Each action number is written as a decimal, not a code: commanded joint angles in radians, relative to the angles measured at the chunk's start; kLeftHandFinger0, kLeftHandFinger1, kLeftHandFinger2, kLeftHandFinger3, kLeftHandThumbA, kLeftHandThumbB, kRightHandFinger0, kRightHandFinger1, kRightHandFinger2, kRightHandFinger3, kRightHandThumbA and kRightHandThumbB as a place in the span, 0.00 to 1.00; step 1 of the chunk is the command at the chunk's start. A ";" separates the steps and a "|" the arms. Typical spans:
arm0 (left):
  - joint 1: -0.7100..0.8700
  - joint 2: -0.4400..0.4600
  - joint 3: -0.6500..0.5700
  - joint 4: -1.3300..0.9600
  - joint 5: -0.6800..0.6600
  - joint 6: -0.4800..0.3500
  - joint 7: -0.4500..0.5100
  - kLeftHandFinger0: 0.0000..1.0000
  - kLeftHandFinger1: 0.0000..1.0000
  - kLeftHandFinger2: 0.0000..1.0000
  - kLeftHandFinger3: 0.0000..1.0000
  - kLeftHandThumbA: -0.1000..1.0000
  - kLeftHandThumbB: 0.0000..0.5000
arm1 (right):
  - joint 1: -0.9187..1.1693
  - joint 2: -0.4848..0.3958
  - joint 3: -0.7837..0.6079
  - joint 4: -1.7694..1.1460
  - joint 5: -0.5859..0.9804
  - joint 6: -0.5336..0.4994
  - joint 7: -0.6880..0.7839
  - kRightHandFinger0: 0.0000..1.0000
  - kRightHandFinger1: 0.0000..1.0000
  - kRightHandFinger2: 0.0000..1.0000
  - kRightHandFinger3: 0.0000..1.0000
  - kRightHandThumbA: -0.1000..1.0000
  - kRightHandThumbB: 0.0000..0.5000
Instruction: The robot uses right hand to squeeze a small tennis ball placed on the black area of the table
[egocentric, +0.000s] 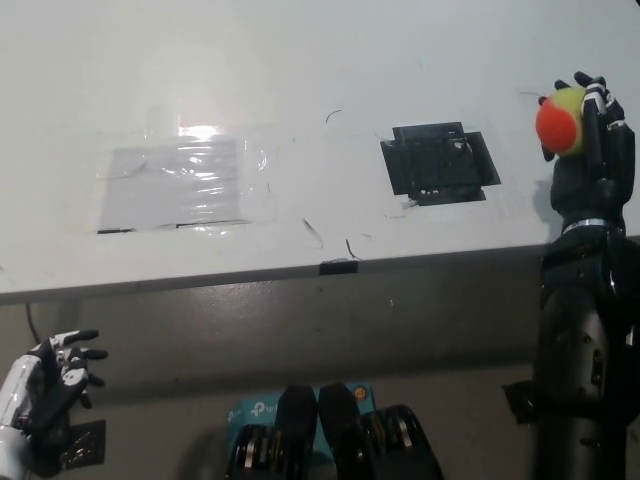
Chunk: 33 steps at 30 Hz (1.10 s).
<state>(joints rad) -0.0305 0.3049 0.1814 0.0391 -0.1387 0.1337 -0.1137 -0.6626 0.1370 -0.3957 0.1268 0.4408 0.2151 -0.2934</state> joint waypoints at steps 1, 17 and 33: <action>-0.012 0.028 0.016 -0.041 -0.003 -0.007 -0.004 0.29 0.40 0.55 0.65 0.28 0.00 | -0.021 0.011 0.000 -0.047 0.085 0.045 0.022 0.00 0.00 0.30 0.50 0.00 0.00; -0.003 0.032 0.009 -0.044 0.003 -0.013 -0.013 0.27 0.40 0.56 0.64 0.32 0.00 | -0.098 -0.326 0.486 0.230 -0.546 -0.139 0.030 0.00 0.00 0.25 0.36 0.00 0.45; -0.006 0.034 0.006 -0.038 0.001 -0.006 -0.016 0.27 0.40 0.55 0.67 0.25 0.00 | -0.300 -0.481 0.975 0.638 -0.925 -0.205 -0.048 0.00 0.00 0.37 0.43 0.00 0.06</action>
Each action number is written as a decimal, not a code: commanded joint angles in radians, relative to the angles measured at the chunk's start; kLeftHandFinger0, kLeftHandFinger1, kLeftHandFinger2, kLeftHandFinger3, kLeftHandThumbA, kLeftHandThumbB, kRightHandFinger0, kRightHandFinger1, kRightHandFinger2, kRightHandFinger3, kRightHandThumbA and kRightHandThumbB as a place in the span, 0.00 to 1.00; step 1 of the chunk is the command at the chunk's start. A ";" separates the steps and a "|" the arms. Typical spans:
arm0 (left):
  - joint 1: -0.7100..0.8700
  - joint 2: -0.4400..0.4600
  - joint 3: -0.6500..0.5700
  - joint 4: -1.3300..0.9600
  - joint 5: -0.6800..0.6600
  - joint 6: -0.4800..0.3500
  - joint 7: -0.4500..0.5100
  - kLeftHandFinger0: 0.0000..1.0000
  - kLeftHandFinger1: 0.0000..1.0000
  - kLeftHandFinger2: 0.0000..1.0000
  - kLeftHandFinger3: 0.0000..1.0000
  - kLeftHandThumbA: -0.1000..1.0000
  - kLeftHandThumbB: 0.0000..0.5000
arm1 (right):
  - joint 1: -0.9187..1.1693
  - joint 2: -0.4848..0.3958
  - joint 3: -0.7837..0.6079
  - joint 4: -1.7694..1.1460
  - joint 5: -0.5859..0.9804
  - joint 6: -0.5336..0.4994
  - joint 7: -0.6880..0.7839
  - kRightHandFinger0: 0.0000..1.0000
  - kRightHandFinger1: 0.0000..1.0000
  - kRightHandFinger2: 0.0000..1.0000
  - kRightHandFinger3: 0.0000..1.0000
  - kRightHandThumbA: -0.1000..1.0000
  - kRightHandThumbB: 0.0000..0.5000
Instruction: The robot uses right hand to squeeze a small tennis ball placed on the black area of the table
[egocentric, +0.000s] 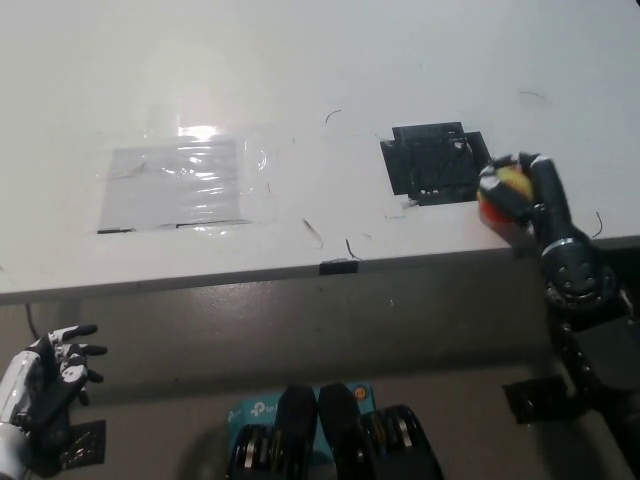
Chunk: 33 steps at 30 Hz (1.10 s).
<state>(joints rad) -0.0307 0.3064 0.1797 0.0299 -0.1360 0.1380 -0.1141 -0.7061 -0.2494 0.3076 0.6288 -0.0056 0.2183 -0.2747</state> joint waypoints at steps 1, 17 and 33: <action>-0.005 0.032 0.009 -0.033 -0.004 -0.001 -0.015 0.27 0.40 0.55 0.67 0.25 0.00 | -0.261 -0.091 0.284 0.149 -0.476 -0.210 -0.074 0.00 0.00 0.33 0.44 0.00 0.04; -0.008 0.033 0.008 -0.024 -0.009 -0.021 -0.024 0.28 0.40 0.54 0.63 0.28 0.00 | -0.334 -0.044 0.501 0.325 -0.584 -0.142 -0.126 0.44 0.68 0.88 0.76 0.02 0.34; -0.015 0.029 0.009 -0.016 -0.007 -0.017 -0.023 0.29 0.42 0.57 0.65 0.32 0.00 | -0.288 -0.048 0.451 0.218 -0.607 -0.087 0.023 1.00 1.00 1.00 1.00 0.52 0.65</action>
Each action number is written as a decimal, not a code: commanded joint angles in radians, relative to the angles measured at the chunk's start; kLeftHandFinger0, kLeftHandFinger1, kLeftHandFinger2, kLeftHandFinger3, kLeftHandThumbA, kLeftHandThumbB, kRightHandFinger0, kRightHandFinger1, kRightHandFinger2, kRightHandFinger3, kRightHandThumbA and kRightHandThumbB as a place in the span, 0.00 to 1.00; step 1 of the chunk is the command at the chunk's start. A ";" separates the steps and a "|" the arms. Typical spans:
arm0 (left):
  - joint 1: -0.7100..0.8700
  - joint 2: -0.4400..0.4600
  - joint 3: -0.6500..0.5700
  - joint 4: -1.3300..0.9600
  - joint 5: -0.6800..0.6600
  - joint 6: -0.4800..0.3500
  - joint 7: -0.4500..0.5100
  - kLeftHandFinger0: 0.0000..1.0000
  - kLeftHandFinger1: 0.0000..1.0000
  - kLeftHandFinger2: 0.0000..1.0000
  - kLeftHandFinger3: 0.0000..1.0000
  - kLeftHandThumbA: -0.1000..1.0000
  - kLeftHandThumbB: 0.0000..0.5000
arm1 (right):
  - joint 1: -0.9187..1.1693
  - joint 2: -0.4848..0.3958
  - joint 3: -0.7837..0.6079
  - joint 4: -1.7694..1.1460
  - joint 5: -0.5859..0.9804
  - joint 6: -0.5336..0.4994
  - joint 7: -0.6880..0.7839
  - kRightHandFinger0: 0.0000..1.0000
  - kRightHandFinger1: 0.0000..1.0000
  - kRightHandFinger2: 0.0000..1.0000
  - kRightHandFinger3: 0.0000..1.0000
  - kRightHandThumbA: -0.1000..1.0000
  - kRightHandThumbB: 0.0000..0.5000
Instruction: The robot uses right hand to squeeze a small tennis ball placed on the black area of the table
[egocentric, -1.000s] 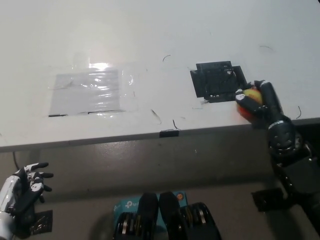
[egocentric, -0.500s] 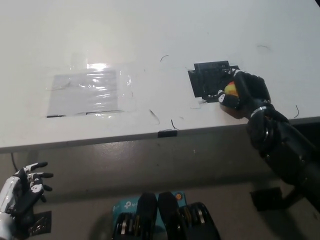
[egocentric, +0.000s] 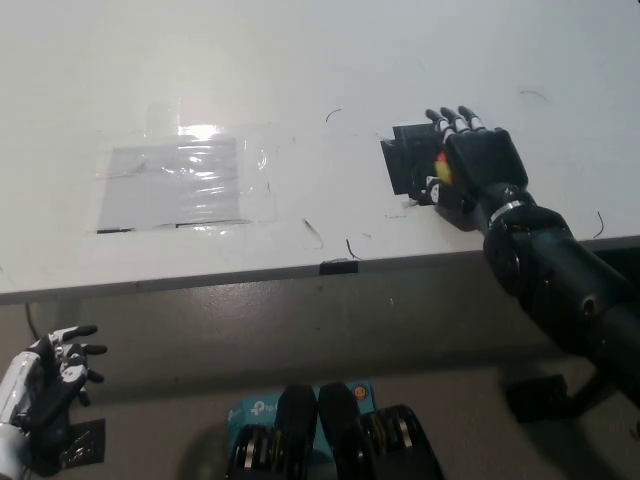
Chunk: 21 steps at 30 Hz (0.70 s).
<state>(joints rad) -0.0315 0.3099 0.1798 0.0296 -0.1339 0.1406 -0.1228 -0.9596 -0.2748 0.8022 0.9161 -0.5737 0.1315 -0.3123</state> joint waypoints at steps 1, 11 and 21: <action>-0.014 0.026 0.010 -0.013 -0.011 -0.025 -0.017 0.27 0.42 0.57 0.66 0.31 0.00 | -0.028 -0.024 -0.053 -0.088 -0.039 0.003 0.079 1.00 1.00 1.00 1.00 0.54 0.68; -0.009 0.024 0.012 -0.024 -0.010 -0.014 -0.016 0.26 0.42 0.58 0.69 0.24 0.00 | 0.039 -0.047 -0.163 -0.301 -0.029 0.034 0.229 1.00 1.00 1.00 1.00 0.53 0.62; 0.006 0.020 0.008 -0.027 0.000 -0.023 -0.013 0.28 0.43 0.59 0.71 0.24 0.00 | 0.088 -0.091 -0.291 -0.509 -0.003 0.049 0.312 1.00 1.00 1.00 1.00 0.42 0.55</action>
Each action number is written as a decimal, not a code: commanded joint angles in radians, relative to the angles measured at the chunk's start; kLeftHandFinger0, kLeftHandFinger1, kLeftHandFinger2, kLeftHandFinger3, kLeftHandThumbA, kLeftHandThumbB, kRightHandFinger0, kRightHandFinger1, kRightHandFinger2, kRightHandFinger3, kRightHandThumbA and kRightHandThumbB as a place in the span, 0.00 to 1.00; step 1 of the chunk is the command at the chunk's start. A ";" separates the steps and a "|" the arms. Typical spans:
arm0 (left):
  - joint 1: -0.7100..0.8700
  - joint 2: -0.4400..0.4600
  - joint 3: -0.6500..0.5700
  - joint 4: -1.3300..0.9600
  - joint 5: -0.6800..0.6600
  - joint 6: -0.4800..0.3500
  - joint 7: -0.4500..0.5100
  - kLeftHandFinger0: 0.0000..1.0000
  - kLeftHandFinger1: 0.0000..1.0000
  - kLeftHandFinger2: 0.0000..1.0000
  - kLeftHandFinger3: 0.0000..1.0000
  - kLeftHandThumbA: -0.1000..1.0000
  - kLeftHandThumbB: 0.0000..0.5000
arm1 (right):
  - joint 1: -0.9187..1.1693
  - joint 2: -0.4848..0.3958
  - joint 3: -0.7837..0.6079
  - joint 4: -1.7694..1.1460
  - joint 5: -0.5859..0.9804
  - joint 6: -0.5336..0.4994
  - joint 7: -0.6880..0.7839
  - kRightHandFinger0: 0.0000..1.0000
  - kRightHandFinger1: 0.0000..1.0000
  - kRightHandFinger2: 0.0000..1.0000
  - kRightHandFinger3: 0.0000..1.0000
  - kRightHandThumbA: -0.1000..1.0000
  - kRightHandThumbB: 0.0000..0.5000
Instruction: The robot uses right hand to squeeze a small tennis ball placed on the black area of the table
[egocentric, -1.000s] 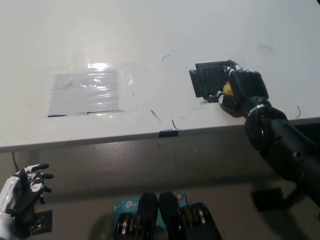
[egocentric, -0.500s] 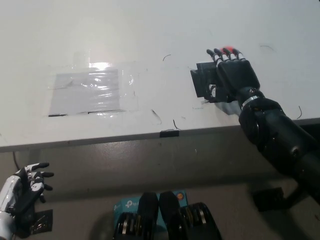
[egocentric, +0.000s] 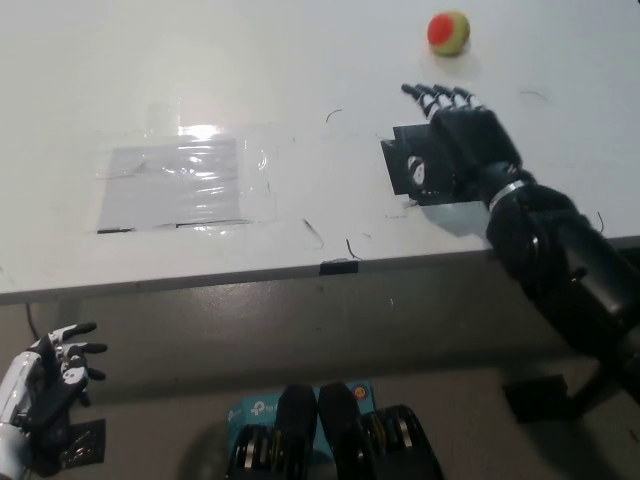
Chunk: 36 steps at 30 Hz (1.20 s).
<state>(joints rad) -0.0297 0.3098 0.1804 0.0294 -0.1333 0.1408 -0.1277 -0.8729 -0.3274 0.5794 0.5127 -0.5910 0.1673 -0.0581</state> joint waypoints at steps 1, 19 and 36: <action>0.007 0.019 0.007 -0.028 0.000 -0.024 -0.008 0.30 0.44 0.60 0.72 0.23 0.00 | 0.016 -0.047 -0.096 -0.152 0.037 0.021 0.074 1.00 1.00 1.00 1.00 0.40 0.53; 0.015 0.026 0.016 -0.022 -0.012 -0.032 -0.015 0.28 0.44 0.58 0.69 0.28 0.00 | 0.552 0.078 -0.739 -0.494 0.506 -0.313 -0.045 0.71 0.86 0.96 0.99 0.25 0.36; 0.011 0.025 0.019 -0.021 -0.014 -0.020 -0.011 0.25 0.39 0.54 0.66 0.31 0.00 | 0.663 0.271 -0.900 -0.169 0.564 -0.523 -0.126 0.39 0.57 0.71 0.77 0.19 0.39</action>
<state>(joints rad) -0.0167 0.3096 0.1805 0.0302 -0.1312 0.1412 -0.1278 -0.1870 -0.0621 -0.2821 0.3318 -0.1138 -0.1700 -0.1226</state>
